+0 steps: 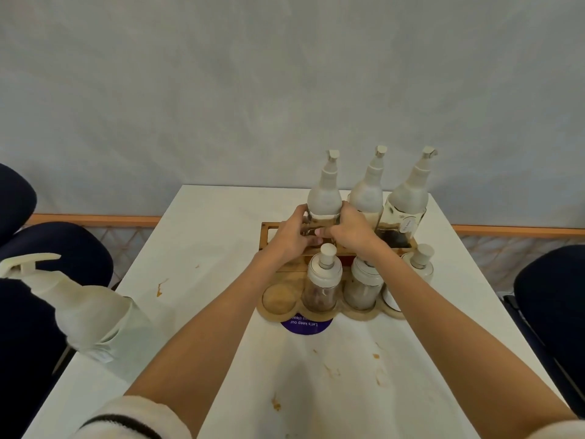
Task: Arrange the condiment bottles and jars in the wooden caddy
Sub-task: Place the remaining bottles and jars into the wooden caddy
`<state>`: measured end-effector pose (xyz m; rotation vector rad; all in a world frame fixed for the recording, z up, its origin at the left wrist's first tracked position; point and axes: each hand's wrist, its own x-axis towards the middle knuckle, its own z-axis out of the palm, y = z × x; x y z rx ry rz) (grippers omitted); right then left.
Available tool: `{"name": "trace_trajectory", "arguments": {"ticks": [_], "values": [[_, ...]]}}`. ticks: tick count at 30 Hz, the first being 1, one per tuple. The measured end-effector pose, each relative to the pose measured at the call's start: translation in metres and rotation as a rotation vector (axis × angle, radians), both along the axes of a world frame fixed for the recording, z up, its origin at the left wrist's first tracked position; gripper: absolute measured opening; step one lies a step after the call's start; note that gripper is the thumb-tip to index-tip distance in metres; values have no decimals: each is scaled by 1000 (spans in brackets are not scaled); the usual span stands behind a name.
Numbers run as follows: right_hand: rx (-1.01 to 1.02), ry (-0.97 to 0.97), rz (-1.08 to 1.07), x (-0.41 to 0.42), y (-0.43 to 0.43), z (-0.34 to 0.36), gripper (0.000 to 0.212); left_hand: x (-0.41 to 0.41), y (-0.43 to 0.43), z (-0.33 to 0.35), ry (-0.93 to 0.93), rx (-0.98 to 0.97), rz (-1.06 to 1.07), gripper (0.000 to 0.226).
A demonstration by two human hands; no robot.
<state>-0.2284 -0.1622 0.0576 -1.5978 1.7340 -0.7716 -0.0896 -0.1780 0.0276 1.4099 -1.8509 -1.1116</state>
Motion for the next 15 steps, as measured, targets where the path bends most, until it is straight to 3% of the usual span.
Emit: {"name": "trace_trajectory", "arguments": {"ticks": [9,15], "values": [[74,-37,-93,5,16,18,21,0,6,3,-12,13,45,75],[54,-32,-96,-1,41,42,50,9,23,27,-48,-44,133,73]]}}
